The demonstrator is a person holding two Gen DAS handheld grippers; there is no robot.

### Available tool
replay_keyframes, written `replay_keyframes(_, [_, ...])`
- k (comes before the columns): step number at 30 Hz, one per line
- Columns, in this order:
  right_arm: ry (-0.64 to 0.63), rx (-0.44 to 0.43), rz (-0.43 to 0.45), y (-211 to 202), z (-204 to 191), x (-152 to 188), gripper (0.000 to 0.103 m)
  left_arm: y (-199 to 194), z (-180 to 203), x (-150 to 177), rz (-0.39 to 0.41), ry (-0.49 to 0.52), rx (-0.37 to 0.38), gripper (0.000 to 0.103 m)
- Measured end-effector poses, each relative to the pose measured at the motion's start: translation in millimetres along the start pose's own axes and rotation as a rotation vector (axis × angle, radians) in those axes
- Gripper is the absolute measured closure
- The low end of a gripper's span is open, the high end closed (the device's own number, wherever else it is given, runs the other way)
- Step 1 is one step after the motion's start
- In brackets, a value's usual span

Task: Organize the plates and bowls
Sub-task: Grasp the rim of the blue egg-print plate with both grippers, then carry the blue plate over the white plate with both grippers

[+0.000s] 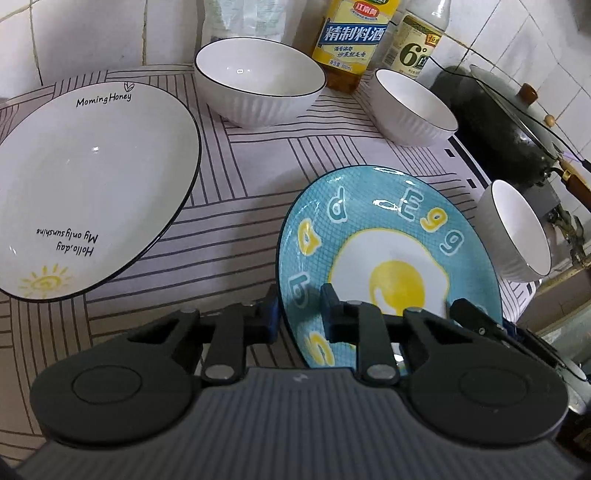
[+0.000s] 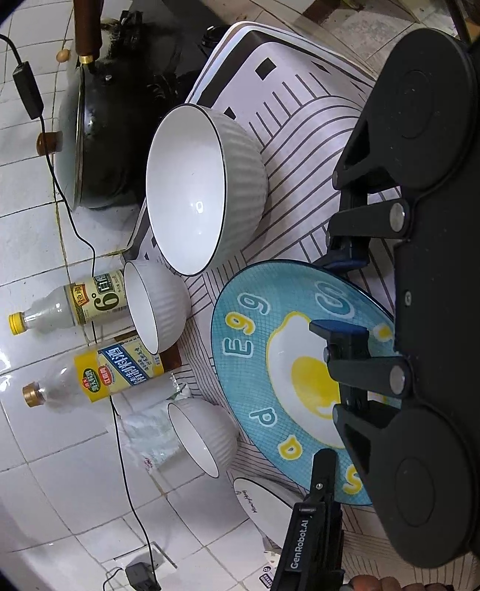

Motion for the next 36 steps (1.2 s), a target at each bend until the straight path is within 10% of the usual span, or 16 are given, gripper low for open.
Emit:
replay_keyframes(12, [-0.116,-0.031,-0.043,-16,-15,-7,0.077,-1,-15,-4,-0.084,-0.099,0.116,0.083])
replay_keyframes(36, [-0.213,-0.234,-0.039,-55,-127,-24,0.077,-122,-88,5,-0.004,-0.115,-0.03,0.08])
Point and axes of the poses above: each gripper's, at about its wrist camera, not at the fingertips, and y roughly the way its jaws point, z to its right, x to its underside, the point moved 8 cm from there along y, roughly the way its jaws point, and after that the axes turned 5 degrees about -x, right-handed, at the moved point
